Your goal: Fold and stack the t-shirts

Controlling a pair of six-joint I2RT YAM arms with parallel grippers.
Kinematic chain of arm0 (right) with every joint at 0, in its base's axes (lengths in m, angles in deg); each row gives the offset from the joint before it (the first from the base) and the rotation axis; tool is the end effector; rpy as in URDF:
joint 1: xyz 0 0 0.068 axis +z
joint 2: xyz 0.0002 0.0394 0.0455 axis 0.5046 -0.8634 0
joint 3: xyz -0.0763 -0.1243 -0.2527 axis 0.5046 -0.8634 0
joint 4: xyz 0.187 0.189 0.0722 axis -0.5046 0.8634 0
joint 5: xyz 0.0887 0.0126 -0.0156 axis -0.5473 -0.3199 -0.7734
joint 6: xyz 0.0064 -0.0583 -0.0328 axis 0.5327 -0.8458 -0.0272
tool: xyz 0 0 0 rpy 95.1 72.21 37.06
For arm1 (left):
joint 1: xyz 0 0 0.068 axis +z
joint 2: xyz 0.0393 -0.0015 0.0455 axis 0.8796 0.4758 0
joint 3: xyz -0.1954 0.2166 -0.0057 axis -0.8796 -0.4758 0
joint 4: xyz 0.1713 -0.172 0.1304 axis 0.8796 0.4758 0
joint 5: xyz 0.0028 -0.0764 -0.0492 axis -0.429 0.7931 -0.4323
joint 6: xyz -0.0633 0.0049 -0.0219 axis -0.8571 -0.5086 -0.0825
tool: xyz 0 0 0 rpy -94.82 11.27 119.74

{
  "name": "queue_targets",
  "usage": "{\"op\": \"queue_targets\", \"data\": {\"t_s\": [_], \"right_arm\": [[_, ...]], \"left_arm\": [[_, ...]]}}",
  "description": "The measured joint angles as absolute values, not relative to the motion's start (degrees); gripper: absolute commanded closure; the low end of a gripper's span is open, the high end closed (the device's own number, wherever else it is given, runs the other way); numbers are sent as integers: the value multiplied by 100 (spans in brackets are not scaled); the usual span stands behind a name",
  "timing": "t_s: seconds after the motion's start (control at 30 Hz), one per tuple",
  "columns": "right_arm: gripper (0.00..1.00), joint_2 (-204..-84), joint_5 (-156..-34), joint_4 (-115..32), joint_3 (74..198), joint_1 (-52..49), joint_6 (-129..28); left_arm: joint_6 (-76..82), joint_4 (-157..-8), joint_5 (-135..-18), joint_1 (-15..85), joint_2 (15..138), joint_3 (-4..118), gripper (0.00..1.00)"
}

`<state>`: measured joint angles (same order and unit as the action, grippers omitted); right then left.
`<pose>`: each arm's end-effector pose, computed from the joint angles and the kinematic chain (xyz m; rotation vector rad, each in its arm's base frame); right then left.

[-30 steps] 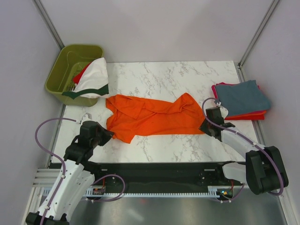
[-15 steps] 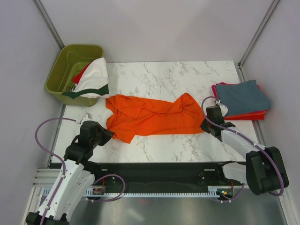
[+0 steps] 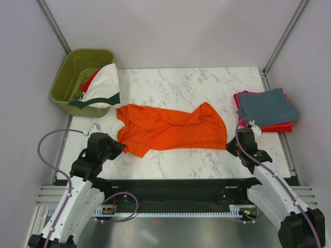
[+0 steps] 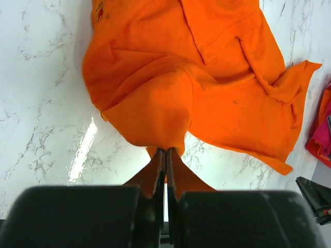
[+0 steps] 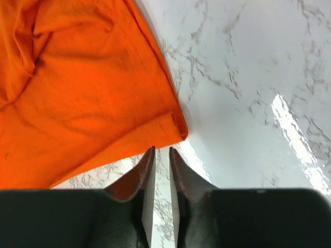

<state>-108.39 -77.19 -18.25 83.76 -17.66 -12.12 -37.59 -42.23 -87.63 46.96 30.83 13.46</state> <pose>0.1708 0.0285 0.1831 0.7419 2.2502 0.2758 0.1295 -0.0311 0.2277 -0.7695 2.1903 -0.5523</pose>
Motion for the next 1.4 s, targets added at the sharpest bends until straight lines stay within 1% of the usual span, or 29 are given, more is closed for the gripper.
{"op": "queue_targets", "data": {"t_s": [0.03,0.07,0.1,0.17,0.3,0.43,0.57,0.63,0.73,0.97,1.23,1.33,1.4], "right_arm": [[65,-10690,-7726,-1687,8322,-1766,-1146],[52,-10498,-7737,-1554,8267,-1766,-1054],[34,-10272,-7735,-1399,8225,-1766,-956],[34,-9872,-7700,-1193,8190,-1766,-864],[42,-9564,-7693,-1075,8184,-1766,-814],[43,-10139,-7695,-1117,8199,-1766,-796],[39,-10821,-7739,-1143,8381,-1766,-799],[39,-10926,-7781,-1176,8420,-1766,-792],[40,-10922,-7861,-1172,8418,-1766,-724],[50,-10928,-7936,-1154,8274,-1766,-479],[51,-11343,-7986,-1259,8158,-1766,-361],[52,-11479,-8001,-1451,8142,-1766,-307],[56,-11555,-8003,-1596,8140,-1762,-278]], "left_arm": [[-3761,-4225,-8763,4696,3081,1346,98],[-3761,-4221,-8763,4696,3076,1346,98],[-3761,-4221,-8763,4693,3076,1346,98],[-3761,-4221,-8763,4696,3072,1346,98],[-3761,-4221,-8763,4696,3065,1348,98],[-3759,-4218,-8765,4696,3067,1367,98],[-3759,-4221,-8763,4693,3067,1429,98],[-3759,-4221,-8763,4696,3067,1437,98],[-3759,-4221,-8763,4696,3067,1437,98],[-3759,-4218,-8765,4696,3070,1440,98],[-3759,-4218,-8767,4696,3059,1464,98],[-3759,-4218,-8765,4696,3048,1464,98],[-3759,-4218,-8765,4696,3050,1464,98]]}}
